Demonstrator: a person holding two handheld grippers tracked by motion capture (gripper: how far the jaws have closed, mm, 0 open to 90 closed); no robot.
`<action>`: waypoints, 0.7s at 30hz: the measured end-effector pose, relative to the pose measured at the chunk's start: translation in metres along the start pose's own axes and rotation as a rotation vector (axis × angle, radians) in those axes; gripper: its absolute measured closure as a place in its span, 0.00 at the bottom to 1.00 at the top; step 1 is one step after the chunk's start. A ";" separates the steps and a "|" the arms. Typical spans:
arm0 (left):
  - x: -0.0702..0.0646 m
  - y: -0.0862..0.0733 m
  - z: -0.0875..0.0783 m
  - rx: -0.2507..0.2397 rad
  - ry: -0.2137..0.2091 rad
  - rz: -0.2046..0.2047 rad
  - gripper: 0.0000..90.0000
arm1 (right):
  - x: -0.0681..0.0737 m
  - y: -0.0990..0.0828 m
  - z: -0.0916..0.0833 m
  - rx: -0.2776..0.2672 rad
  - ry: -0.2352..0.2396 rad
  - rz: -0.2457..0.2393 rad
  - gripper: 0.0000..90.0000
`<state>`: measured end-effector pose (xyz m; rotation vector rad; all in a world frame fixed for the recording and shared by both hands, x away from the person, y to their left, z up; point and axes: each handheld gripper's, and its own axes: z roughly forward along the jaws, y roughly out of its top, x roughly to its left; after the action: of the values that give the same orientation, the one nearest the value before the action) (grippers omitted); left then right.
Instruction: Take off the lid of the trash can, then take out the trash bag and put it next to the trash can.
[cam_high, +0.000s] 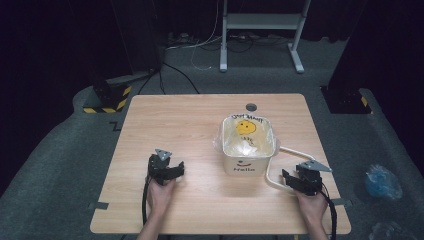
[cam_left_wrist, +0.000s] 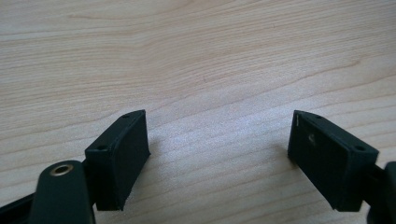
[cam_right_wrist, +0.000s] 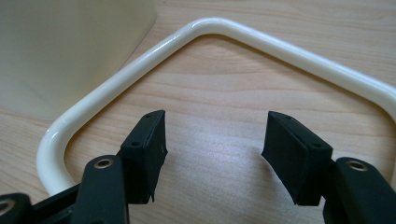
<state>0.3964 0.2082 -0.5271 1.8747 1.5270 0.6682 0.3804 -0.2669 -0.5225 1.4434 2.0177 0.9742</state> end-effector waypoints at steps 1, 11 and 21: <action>0.000 0.000 0.000 0.001 0.001 -0.002 0.21 | 0.001 0.001 0.003 0.023 -0.012 -0.002 0.41; 0.000 0.000 0.000 0.001 0.003 -0.004 0.21 | 0.005 0.003 0.005 0.032 -0.020 -0.038 0.38; -0.003 0.003 0.000 0.020 -0.040 -0.003 0.18 | 0.006 0.004 0.006 0.033 -0.013 -0.043 0.36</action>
<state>0.3976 0.2046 -0.5251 1.8890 1.5166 0.6125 0.3850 -0.2589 -0.5235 1.4140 2.0555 0.9154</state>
